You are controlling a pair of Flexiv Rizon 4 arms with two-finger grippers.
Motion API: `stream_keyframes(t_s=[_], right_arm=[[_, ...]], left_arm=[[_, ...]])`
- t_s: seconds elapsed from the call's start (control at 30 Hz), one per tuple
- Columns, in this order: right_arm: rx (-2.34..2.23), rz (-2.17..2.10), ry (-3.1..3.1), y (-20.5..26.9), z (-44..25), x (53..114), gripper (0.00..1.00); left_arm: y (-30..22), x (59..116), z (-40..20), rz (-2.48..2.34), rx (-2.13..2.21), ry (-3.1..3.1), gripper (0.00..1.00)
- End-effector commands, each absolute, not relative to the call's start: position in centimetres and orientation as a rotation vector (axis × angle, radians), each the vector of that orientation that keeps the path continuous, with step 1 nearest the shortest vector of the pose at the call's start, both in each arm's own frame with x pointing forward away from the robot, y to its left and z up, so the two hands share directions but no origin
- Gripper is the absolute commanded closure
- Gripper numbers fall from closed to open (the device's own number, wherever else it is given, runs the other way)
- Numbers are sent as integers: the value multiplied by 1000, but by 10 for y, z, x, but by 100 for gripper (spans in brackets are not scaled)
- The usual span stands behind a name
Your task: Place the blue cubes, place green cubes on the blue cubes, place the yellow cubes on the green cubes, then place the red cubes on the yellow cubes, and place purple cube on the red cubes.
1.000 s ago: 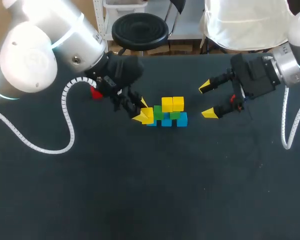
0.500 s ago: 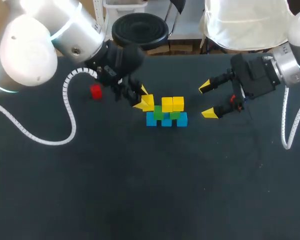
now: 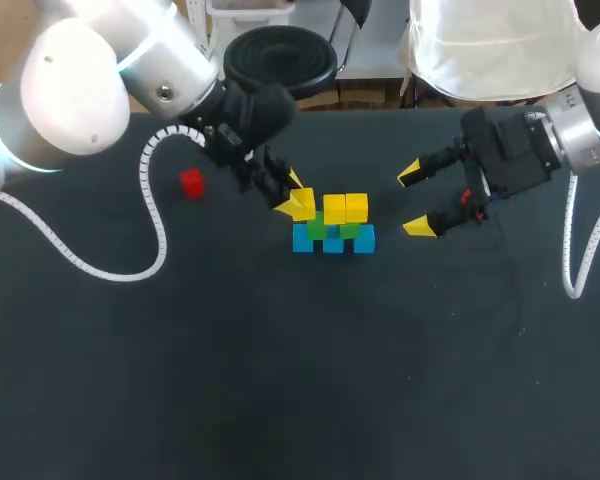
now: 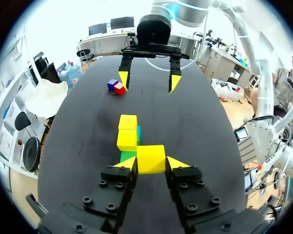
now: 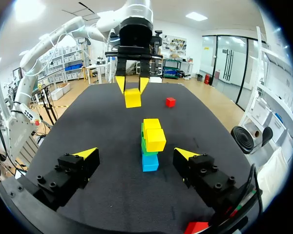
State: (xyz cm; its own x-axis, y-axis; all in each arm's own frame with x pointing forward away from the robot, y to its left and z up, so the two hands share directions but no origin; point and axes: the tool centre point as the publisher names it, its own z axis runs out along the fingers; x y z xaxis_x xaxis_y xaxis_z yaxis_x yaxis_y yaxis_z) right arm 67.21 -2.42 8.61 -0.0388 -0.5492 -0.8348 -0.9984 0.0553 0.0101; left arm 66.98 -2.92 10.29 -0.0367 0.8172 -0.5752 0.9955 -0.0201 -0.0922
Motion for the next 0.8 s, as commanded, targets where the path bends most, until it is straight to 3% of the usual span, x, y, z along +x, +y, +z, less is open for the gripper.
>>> stream_keyframes(t_s=[0.03, 0.8], right_arm=[[-1569, 857, 1666, -25, 86, 672, 0], [-1569, 857, 1666, -25, 86, 672, 0]], left_arm=[[-35, 680, 99, -740, 1925, 1907, 100], [-36, 676, 85, -730, 1938, 1947, 100]])
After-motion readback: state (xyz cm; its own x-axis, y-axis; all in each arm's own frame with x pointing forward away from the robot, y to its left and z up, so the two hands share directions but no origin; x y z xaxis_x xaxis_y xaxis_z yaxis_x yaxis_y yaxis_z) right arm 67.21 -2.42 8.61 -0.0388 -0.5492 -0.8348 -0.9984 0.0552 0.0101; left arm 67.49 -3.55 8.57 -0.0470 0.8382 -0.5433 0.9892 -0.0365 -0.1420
